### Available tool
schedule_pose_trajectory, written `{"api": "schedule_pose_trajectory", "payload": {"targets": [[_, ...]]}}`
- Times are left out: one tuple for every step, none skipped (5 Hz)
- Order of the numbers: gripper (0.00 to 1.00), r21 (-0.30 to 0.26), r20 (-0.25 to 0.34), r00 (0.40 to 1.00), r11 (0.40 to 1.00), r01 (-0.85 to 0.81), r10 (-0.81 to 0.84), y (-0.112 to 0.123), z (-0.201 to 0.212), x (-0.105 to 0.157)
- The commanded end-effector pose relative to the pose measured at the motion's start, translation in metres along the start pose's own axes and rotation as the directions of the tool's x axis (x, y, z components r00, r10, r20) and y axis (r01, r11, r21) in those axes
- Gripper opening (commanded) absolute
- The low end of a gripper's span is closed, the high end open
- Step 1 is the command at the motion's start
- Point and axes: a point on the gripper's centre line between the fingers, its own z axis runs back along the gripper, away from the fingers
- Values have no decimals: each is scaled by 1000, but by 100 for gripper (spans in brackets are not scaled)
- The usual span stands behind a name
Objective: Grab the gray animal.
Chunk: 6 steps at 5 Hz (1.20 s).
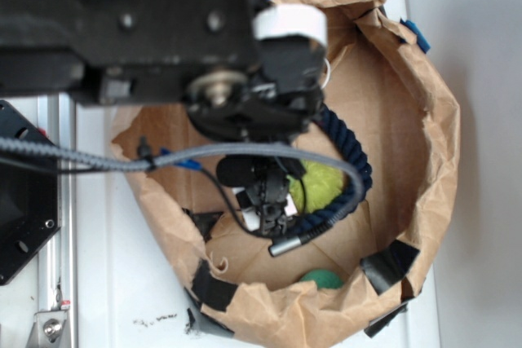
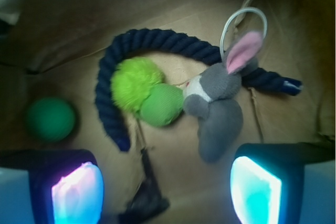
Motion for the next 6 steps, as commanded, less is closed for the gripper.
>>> {"api": "schedule_pose_trajectory", "payload": {"targets": [[100,96,152,985,991,-96,81,19,-17,24],[100,106,141,983,986,-132,117,25,-29,28],[100,143,95,995,989,-40,27,28,-35,26],[100,190,38,993,976,105,-114,33,-36,20],[100,272,-23,978,940,204,-206,43,-43,21],[100,348,-86,978,914,207,-189,60,-56,21]]}}
